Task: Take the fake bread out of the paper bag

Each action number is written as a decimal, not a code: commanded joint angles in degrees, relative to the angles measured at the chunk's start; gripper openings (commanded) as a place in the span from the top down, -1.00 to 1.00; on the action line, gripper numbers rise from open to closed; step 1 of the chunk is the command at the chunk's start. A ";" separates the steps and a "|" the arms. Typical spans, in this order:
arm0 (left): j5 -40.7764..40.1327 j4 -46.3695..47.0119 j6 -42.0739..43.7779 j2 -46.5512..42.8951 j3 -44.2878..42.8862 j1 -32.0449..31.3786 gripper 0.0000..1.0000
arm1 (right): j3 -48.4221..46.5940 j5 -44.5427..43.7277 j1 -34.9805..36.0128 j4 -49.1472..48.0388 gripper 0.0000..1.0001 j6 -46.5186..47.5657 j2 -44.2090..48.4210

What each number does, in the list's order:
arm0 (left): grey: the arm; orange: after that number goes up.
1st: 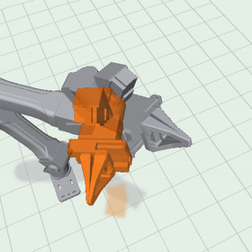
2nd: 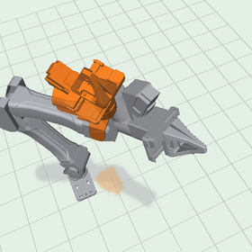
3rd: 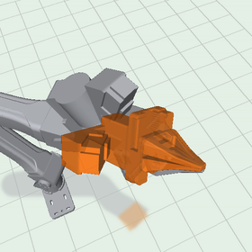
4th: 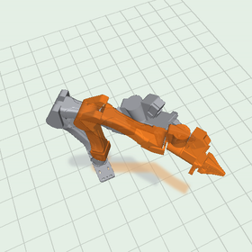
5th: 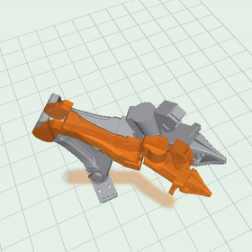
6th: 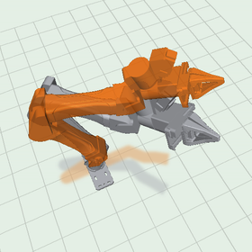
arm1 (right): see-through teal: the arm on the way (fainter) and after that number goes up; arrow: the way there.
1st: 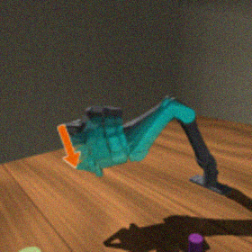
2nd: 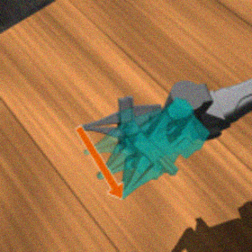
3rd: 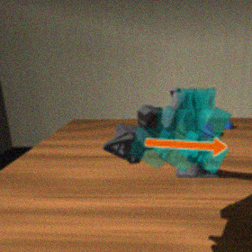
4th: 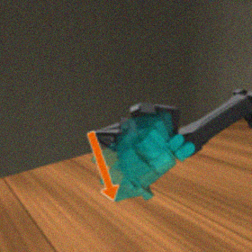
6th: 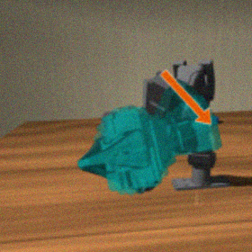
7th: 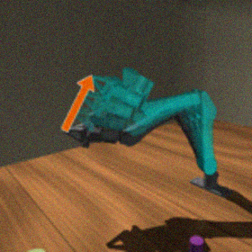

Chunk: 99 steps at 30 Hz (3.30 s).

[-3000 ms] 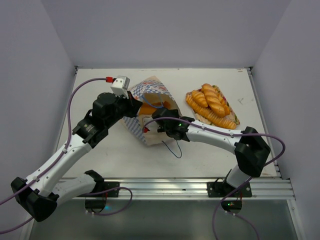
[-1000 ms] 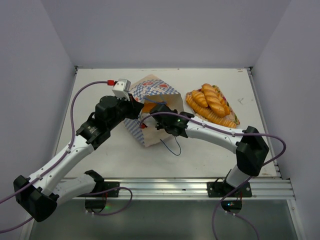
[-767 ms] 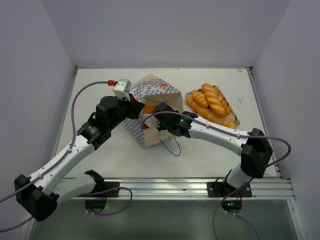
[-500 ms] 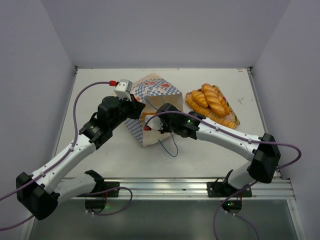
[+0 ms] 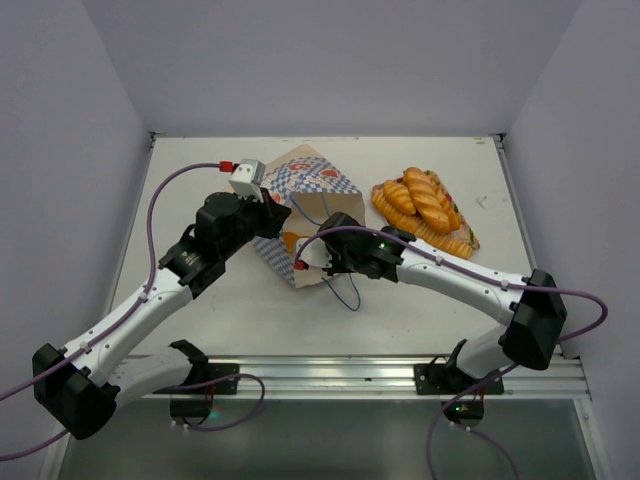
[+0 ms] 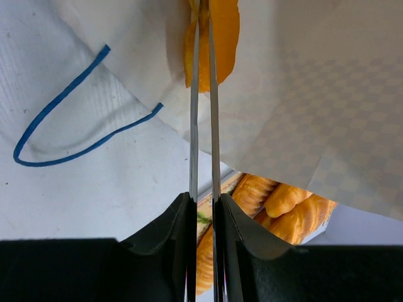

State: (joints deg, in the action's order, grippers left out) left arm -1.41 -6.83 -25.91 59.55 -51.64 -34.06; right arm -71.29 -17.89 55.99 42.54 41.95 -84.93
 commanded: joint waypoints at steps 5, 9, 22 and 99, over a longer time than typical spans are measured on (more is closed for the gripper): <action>0.36 2.26 0.95 -0.92 0.13 0.49 1.00 | 0.01 1.02 0.35 -0.80 0.29 -0.03 2.22; 0.44 2.35 0.95 -0.93 0.22 0.49 1.00 | 0.62 1.10 0.35 -1.41 0.18 -0.12 2.66; 0.71 2.52 0.34 -1.28 0.05 0.40 1.00 | 3.34 -1.96 0.44 -3.52 0.07 1.02 2.84; -10.37 -3.54 9.30 5.67 -14.01 12.79 1.00 | 2.29 14.20 -28.73 13.88 1.00 1.38 41.59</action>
State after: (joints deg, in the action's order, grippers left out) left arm -12.25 -11.38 -18.28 65.32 -62.48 -22.28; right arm -69.30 -2.13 29.65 57.67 43.94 -44.82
